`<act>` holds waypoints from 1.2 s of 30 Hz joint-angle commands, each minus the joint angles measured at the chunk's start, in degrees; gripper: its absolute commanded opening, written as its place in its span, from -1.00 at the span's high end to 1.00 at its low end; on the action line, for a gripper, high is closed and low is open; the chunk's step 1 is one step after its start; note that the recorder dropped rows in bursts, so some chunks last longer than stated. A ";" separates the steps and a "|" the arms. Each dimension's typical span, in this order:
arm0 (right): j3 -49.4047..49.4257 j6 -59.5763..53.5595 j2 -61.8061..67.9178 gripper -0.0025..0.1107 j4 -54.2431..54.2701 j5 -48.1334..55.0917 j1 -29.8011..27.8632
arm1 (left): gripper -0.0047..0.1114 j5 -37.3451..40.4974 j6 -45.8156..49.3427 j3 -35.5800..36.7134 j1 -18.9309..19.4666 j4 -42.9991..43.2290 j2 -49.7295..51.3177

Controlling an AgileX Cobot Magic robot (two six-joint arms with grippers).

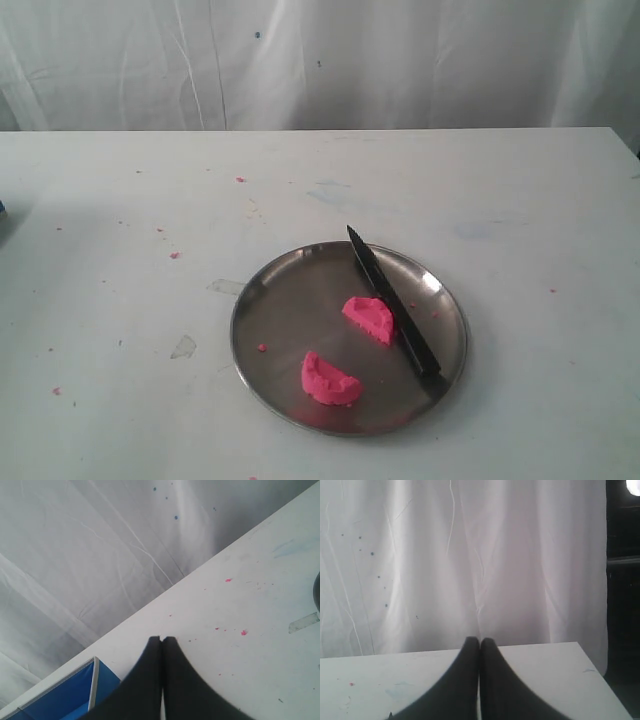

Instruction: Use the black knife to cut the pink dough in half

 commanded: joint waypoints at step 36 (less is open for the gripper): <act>23.39 -34.17 -5.68 0.96 20.35 -1.61 -13.42 | 0.92 -0.29 -0.47 0.27 -0.30 0.78 -0.40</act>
